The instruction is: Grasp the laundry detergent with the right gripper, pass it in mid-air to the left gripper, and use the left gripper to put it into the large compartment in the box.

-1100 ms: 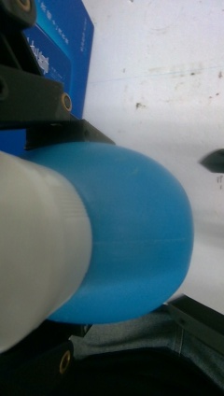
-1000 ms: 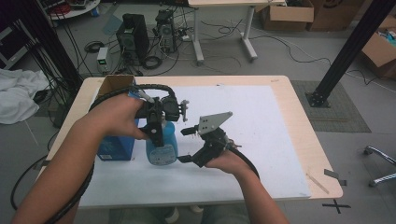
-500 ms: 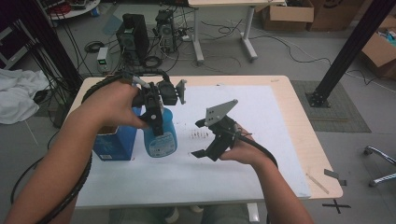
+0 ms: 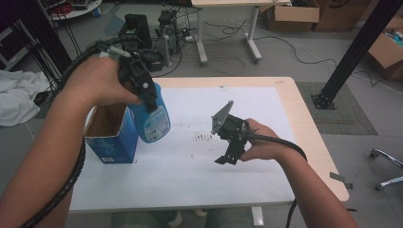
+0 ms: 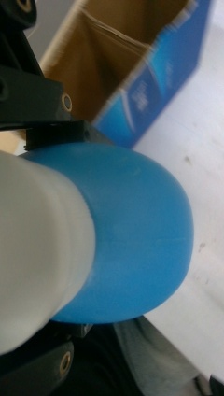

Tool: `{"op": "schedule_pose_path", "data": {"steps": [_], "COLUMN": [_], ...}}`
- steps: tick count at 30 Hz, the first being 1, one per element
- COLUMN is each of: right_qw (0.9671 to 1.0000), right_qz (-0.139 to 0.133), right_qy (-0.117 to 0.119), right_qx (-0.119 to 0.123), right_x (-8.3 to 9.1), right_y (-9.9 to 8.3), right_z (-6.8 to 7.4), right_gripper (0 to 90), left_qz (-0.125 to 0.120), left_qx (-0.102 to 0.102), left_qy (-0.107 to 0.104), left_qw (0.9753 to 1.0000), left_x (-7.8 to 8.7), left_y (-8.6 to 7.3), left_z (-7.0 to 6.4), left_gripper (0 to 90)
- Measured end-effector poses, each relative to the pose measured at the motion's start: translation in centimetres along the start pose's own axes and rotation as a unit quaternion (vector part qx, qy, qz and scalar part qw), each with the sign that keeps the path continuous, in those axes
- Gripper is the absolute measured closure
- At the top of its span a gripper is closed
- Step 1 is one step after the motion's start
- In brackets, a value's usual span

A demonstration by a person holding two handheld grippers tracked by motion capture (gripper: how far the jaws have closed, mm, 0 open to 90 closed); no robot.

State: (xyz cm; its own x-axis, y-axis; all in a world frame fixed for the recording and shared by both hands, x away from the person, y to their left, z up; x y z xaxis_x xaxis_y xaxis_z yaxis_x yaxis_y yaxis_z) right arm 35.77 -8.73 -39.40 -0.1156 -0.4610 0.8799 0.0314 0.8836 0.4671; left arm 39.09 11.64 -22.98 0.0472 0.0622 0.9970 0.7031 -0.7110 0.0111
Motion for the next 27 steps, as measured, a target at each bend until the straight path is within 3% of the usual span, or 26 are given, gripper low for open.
{"op": "schedule_pose_path", "data": {"steps": [4, 9, 14, 19, 22, 25, 27], "right_qw": [0.9998, 0.9983, 0.9958, 0.9945, 0.9937, 0.9933, 0.9930], "right_qz": [0.022, 0.057, 0.089, 0.103, 0.110, 0.114, 0.116], "right_qy": [0.001, 0.005, 0.015, 0.016, 0.019, 0.020, 0.021], "right_qx": [0.001, 0.007, 0.012, 0.009, 0.007, 0.006, 0.008], "right_x": [0.8, 1.8, 2.8, 3.7, 4.1, 4.4, 4.5], "right_y": [-0.8, -1.6, -2.7, -3.5, -3.9, -4.4, -4.5], "right_z": [-0.3, -0.5, -0.5, -0.5, -0.5, -0.5, -0.4], "right_gripper": [0.0, 0.0, 0.0, 0.0, 0.0, 0.0, 0.0], "left_qz": [-0.002, -0.010, -0.013, -0.017, -0.021, -0.025, -0.025], "left_qx": [0.070, 0.144, 0.188, 0.229, 0.251, 0.278, 0.288], "left_qy": [-0.005, -0.002, 0.004, 0.004, 0.001, -0.002, 0.002], "left_qw": [0.9975, 0.9895, 0.9821, 0.9733, 0.9678, 0.9603, 0.9572], "left_x": [1.8, 3.9, 5.6, 6.7, 6.8, 6.6, 6.4], "left_y": [-0.8, -2.2, -3.3, -4.2, -4.5, -4.9, -5.2], "left_z": [1.6, 3.5, 5.0, 6.2, 6.9, 7.7, 8.3], "left_gripper": [38.3, 38.4, 38.4, 38.4, 38.4, 38.4, 38.4]}}
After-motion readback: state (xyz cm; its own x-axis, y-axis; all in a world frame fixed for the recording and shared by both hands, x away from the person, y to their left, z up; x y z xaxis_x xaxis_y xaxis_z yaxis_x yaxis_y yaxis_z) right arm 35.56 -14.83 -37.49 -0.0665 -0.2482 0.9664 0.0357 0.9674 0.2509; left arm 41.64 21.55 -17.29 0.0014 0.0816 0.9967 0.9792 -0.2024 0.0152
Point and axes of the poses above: each handheld gripper's, and its own axes: x roughly backward along the jaws, y roughly out of its top, z roughly to its left, the point moved 9 cm from there along -x, roughly forward along the jaws, and after that the axes turned 4 degrees about -y, right-handed, at the moved point
